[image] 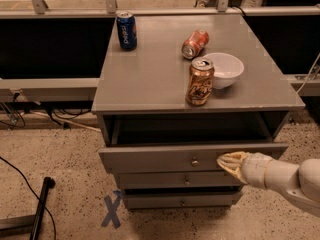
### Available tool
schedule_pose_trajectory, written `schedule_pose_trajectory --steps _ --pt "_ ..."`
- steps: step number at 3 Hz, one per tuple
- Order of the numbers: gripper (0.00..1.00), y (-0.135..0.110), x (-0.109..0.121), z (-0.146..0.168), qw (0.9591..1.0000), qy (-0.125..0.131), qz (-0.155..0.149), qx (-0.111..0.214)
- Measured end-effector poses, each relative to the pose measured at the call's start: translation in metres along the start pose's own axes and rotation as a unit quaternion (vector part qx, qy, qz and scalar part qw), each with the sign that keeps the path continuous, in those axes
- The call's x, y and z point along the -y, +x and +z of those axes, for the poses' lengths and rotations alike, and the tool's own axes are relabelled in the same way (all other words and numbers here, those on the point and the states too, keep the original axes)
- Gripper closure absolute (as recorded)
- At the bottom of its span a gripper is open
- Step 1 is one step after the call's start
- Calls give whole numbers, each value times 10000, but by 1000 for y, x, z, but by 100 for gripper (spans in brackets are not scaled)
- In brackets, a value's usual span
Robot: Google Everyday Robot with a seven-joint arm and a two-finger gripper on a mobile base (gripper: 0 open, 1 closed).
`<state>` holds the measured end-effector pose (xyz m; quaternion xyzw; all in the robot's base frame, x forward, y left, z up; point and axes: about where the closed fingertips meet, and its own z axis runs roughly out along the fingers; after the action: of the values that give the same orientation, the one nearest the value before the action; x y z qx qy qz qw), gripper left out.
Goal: Close top drawer
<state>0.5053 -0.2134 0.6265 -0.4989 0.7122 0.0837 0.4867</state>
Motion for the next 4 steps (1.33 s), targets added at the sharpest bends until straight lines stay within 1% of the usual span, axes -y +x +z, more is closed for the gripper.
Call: schedule_pose_trajectory --steps 1,2,4 --pt "100 3 22 21 9999 96 -44 57" --pt "100 5 35 40 9998 79 -43 150" --pt "100 5 36 43 9998 58 -43 200"
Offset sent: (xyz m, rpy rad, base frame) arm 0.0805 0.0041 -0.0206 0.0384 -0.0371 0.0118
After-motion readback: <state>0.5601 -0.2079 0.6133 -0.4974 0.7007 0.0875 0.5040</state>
